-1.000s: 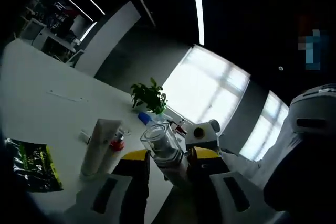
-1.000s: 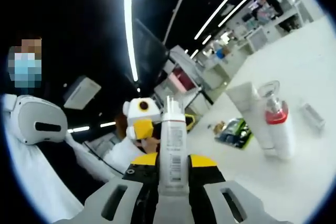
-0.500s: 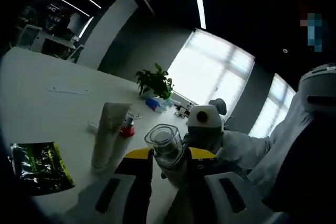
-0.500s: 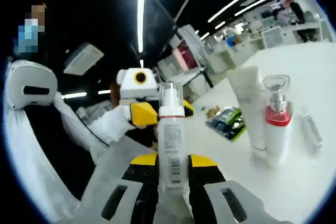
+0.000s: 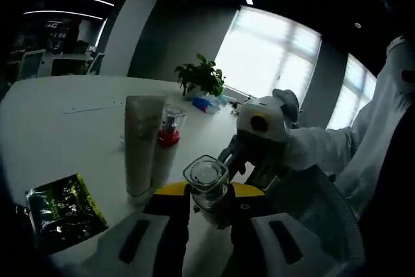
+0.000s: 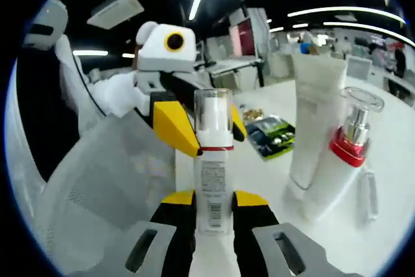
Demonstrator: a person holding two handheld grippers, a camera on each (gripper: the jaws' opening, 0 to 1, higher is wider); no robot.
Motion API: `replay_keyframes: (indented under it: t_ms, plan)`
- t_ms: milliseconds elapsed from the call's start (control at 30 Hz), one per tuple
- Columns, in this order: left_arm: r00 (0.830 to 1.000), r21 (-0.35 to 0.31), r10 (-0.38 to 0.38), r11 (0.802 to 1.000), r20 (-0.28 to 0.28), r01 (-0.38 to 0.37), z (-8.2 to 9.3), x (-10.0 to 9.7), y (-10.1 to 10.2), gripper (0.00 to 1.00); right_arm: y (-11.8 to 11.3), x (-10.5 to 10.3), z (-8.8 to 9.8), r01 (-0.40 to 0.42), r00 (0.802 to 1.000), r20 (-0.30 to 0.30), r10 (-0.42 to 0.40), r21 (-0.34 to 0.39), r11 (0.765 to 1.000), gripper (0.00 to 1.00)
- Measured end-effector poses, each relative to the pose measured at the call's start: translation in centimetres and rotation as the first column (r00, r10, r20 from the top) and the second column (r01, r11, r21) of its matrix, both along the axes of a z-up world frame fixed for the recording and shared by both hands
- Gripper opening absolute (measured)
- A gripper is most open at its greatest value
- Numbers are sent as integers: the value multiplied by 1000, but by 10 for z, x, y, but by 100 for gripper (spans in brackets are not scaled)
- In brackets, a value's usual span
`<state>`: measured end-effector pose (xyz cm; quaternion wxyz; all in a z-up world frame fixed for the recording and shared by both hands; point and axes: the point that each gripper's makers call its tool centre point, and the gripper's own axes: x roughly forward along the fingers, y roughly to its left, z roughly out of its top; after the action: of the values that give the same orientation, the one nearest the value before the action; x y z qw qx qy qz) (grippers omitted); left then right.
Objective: Arrange the skincare products in the storage area until every visible bottle or jar stands upright without overlapping.
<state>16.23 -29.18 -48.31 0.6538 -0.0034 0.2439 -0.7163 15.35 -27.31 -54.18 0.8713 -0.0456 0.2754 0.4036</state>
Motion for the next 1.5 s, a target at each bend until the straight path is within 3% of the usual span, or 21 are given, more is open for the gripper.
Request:
replay_keyframes:
  t_ms: [33,133,200,400,533,867,1067,1267,1400,1500]
  plan:
    - [999,18,-1,1000,39,0,-5,2,-1,17,-1,3,-5,-2,1000,16,2,-25,1000,13]
    - [998,35,2,999,63,-4,-10,3,-4,17,-4,10,-14,-24,997,71,30,-76,997,13]
    - [996,50,12,999,86,-16,-15,7,-6,17,-6,14,-19,-25,996,78,32,-89,996,13]
    - [995,70,54,996,83,-60,-20,20,-9,17,-10,29,-26,-60,987,140,73,-93,994,13]
    - [991,85,58,994,118,-68,-23,20,-10,18,-13,34,-31,-89,980,171,105,-103,991,13]
    - [992,107,29,993,124,-43,-33,15,-13,19,-6,37,-45,-151,967,192,168,-102,983,13]
    - [991,108,40,993,131,-54,-37,19,-10,19,-7,40,-48,-184,961,175,212,-167,969,13]
    - [989,104,59,992,137,-74,-40,25,-11,19,-6,43,-51,-181,970,141,200,-134,974,14]
    - [988,105,46,993,146,-62,-40,23,-11,19,-9,45,-55,-175,973,129,192,-137,975,22]
    - [987,99,37,994,155,-52,-39,21,-11,20,-9,45,-52,-168,974,131,184,-126,978,23]
